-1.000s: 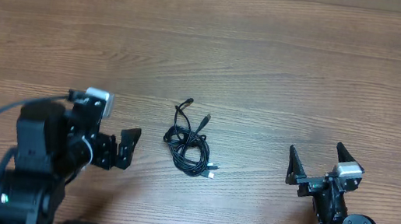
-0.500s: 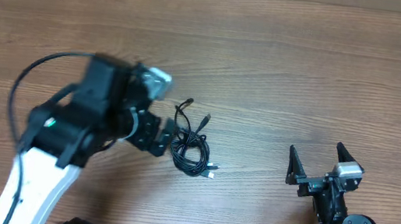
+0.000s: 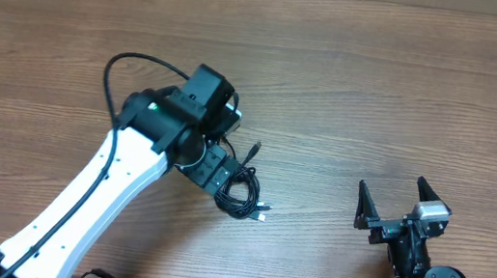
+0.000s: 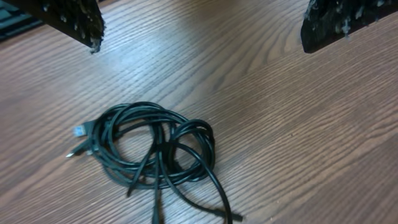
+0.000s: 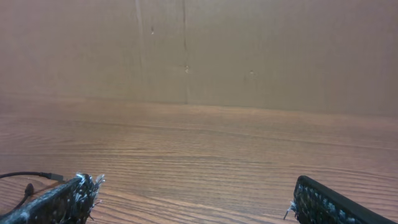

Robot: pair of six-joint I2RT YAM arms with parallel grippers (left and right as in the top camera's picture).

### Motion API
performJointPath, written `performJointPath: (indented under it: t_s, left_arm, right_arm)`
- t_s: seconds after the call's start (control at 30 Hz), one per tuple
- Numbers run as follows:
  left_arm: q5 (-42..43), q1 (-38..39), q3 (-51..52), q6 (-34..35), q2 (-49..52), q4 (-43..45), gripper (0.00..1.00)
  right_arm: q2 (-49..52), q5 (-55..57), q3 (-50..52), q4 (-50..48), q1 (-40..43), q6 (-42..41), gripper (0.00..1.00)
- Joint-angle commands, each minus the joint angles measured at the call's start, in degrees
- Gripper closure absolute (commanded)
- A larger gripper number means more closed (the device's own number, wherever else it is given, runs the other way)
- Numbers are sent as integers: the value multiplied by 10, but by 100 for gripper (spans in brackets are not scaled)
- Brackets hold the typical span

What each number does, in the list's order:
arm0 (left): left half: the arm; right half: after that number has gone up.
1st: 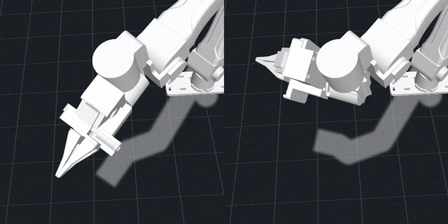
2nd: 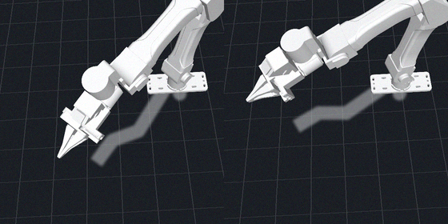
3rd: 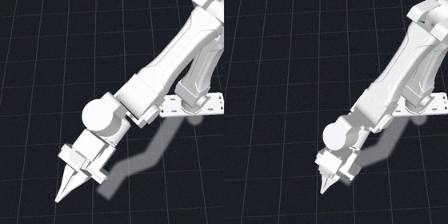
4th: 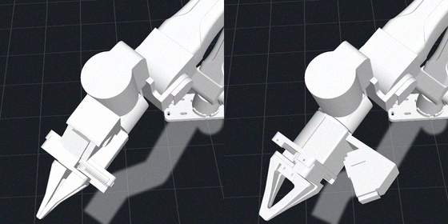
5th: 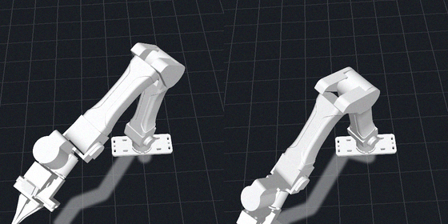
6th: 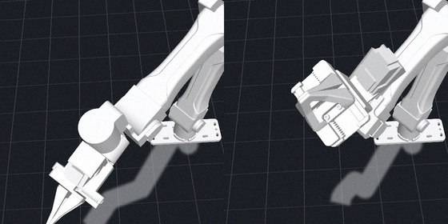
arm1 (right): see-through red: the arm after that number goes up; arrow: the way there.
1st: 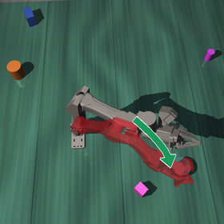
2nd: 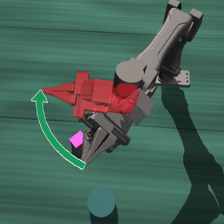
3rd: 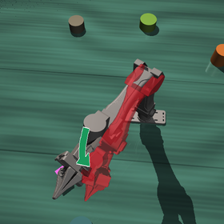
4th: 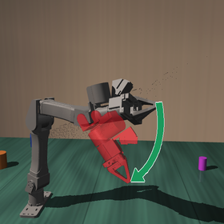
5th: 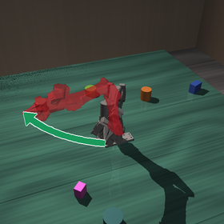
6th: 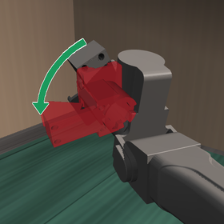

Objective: Untangle cables
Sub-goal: 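Move the left gripper forward over the black cable bundle, then lower the left gripper and grasp the black cable bundle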

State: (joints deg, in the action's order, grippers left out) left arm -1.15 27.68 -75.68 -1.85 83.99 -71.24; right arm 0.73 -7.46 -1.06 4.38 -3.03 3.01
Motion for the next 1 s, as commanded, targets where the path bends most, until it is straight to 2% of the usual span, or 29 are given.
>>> performJointPath:
  t_s: [0.0, 0.2, 0.4, 0.47, 0.63, 0.77, 0.97]
  left_arm:
    - [-17, 1, -13, 6, 35, 2, 0]
    - [22, 1, -13, -10, 93, 3, 0]
    - [24, 2, -13, -38, 151, 9, 1]
    - [35, 4, -13, -79, 165, 15, 5]
    - [55, 9, -13, -193, 180, 31, 2]
    - [55, 8, -13, -229, 195, 47, 3]
    - [55, 8, -13, -284, 214, 58, 12]
  right_arm:
    - [-6, 4, 6, -2, 3, 1, 0]
    - [-6, 3, 6, -2, 3, 1, 0]
    - [-6, 4, 6, -2, 3, 1, 0]
    - [-6, 3, 6, -2, 3, 1, 0]
    - [-6, 4, 6, -2, 3, 1, 0]
    - [-6, 4, 6, -2, 3, 1, 0]
    - [-6, 4, 6, -2, 3, 1, 0]
